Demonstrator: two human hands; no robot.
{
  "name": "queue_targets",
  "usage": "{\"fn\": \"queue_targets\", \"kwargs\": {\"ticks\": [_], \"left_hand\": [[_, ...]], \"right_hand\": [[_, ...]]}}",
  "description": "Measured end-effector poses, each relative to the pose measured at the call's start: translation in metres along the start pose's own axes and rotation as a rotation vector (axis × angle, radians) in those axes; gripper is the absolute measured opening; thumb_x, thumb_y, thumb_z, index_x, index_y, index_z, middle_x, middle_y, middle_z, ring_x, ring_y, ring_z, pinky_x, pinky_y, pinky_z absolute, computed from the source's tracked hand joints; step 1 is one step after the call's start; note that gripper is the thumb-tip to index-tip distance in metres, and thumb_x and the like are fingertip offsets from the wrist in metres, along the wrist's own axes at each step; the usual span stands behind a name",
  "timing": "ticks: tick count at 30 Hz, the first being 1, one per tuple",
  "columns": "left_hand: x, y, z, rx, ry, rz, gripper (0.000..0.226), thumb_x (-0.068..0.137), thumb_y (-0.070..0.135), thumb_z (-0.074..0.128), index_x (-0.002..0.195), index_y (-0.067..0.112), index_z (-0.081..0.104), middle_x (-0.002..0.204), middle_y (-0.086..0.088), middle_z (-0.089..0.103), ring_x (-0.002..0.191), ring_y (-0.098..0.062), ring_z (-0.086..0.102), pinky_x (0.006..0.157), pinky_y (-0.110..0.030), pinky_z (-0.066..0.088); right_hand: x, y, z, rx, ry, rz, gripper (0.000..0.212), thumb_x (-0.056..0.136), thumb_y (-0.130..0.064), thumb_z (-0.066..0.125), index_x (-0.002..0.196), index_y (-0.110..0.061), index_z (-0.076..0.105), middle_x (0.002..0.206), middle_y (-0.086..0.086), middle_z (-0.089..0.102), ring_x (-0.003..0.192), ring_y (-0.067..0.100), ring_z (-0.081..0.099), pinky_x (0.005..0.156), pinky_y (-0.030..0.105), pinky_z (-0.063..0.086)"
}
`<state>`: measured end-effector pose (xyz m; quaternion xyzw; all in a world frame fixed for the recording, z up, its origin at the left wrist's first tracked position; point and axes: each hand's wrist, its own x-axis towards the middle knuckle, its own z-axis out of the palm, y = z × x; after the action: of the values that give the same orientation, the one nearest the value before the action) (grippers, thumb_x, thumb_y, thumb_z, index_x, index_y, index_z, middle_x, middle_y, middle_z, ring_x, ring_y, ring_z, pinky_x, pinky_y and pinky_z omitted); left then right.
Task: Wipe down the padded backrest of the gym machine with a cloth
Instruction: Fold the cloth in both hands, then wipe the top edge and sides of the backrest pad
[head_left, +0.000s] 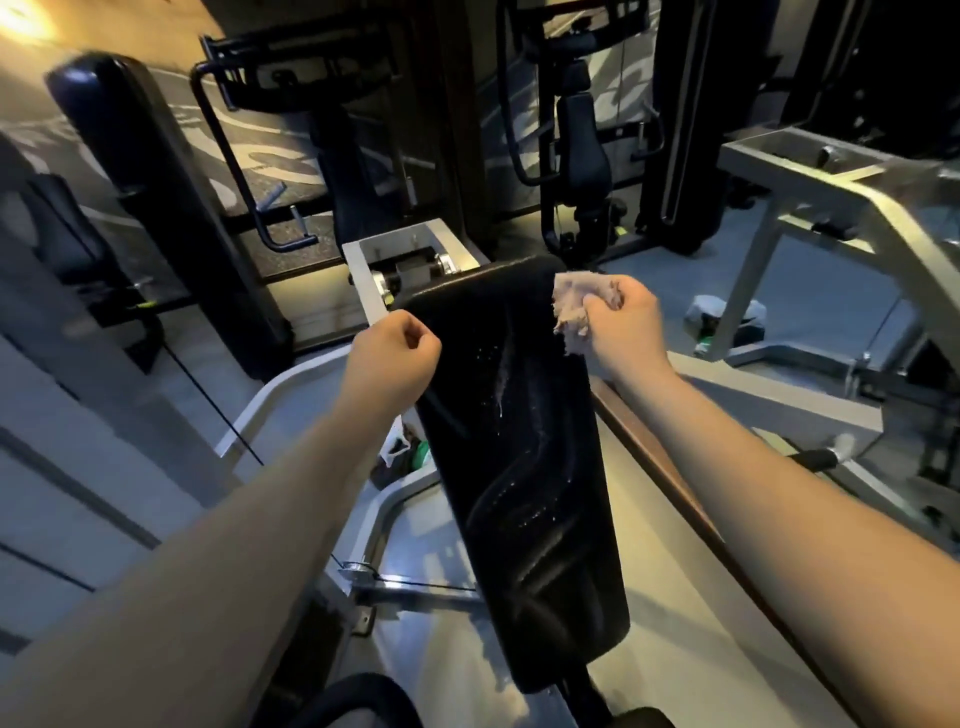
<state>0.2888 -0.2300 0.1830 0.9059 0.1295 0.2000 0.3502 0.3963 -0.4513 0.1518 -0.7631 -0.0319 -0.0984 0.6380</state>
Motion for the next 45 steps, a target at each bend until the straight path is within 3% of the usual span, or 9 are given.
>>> {"fn": "queue_targets", "kwargs": {"ticks": [5,9,14,20,26,32,35,38,45], "left_hand": [[0.040,0.005,-0.004,0.043,0.033,0.025,0.013,0.096,0.021,0.055,0.085,0.015,0.058,0.075,-0.001,0.059,0.067,-0.011,0.051,0.058,-0.024,0.040],[0.068,-0.004,0.000,0.066,0.051,0.009,0.013,0.098,0.022,0.054,0.087,0.017,0.058,0.078,0.001,0.058,0.069,-0.007,0.050,0.057,-0.022,0.037],[0.104,-0.029,0.013,0.031,0.084,-0.040,0.023,0.100,0.019,0.049,0.077,0.021,0.051,0.081,0.000,0.056,0.073,-0.011,0.050,0.060,-0.026,0.036],[0.137,-0.044,0.047,-0.140,0.102,-0.262,0.030,0.105,0.005,0.034,0.121,0.000,0.059,0.129,-0.020,0.054,0.119,-0.035,0.050,0.095,-0.041,0.038],[0.138,-0.057,0.054,-0.212,0.164,-0.217,0.037,0.106,0.018,0.028,0.110,0.006,0.063,0.099,-0.002,0.055,0.097,-0.022,0.049,0.069,-0.030,0.035],[0.130,-0.054,0.061,-0.171,0.286,-0.211,0.036,0.105,0.019,0.031,0.099,-0.004,0.058,0.090,-0.012,0.056,0.068,-0.012,0.041,0.059,-0.030,0.033],[0.131,-0.054,0.060,-0.118,0.294,-0.216,0.035,0.105,0.020,0.031,0.096,-0.002,0.057,0.083,-0.007,0.053,0.067,-0.012,0.040,0.057,-0.031,0.032],[0.130,-0.055,0.060,-0.106,0.292,-0.203,0.035,0.106,0.021,0.031,0.096,0.000,0.057,0.079,-0.003,0.051,0.067,-0.012,0.041,0.056,-0.030,0.032],[0.129,-0.055,0.060,-0.115,0.294,-0.172,0.034,0.106,0.021,0.032,0.093,0.002,0.057,0.075,-0.002,0.050,0.067,-0.012,0.043,0.055,-0.031,0.030]], "right_hand": [[0.055,-0.035,0.011,-0.189,-0.013,-0.264,0.040,0.087,-0.002,0.050,0.112,-0.019,0.075,0.091,0.000,0.075,0.083,0.015,0.068,0.070,0.021,0.052],[0.073,-0.025,0.030,-0.614,-0.264,-0.488,0.024,0.085,0.009,0.047,0.101,-0.001,0.063,0.104,0.022,0.067,0.110,0.043,0.060,0.093,0.035,0.048],[0.072,-0.008,0.031,-0.784,-0.391,-0.598,0.031,0.099,-0.007,0.046,0.127,0.002,0.053,0.131,0.021,0.055,0.121,0.039,0.046,0.100,0.045,0.037],[0.099,0.004,0.028,-0.764,-0.502,-0.782,0.020,0.108,-0.016,0.040,0.117,-0.005,0.054,0.117,0.006,0.054,0.101,0.025,0.050,0.086,0.031,0.037],[0.113,0.008,0.048,-0.701,-0.355,-0.695,0.024,0.108,-0.013,0.045,0.119,-0.001,0.062,0.119,0.014,0.066,0.112,0.032,0.055,0.095,0.035,0.043],[0.104,-0.009,0.077,-0.839,-0.362,-0.763,0.014,0.093,0.004,0.051,0.083,-0.005,0.056,0.081,0.010,0.056,0.085,0.028,0.047,0.071,0.043,0.046],[0.107,-0.017,0.072,-0.833,-0.489,-0.828,0.015,0.099,-0.007,0.049,0.088,-0.010,0.059,0.086,0.005,0.060,0.087,0.025,0.051,0.075,0.044,0.048],[0.112,-0.022,0.055,-0.813,-0.651,-0.855,0.027,0.108,-0.022,0.040,0.085,-0.024,0.052,0.082,-0.009,0.057,0.083,0.013,0.052,0.084,0.024,0.039],[0.104,-0.022,0.091,-0.836,-0.486,-0.834,0.033,0.097,-0.010,0.048,0.067,-0.023,0.044,0.068,-0.005,0.051,0.072,0.021,0.048,0.064,0.039,0.043]]}}
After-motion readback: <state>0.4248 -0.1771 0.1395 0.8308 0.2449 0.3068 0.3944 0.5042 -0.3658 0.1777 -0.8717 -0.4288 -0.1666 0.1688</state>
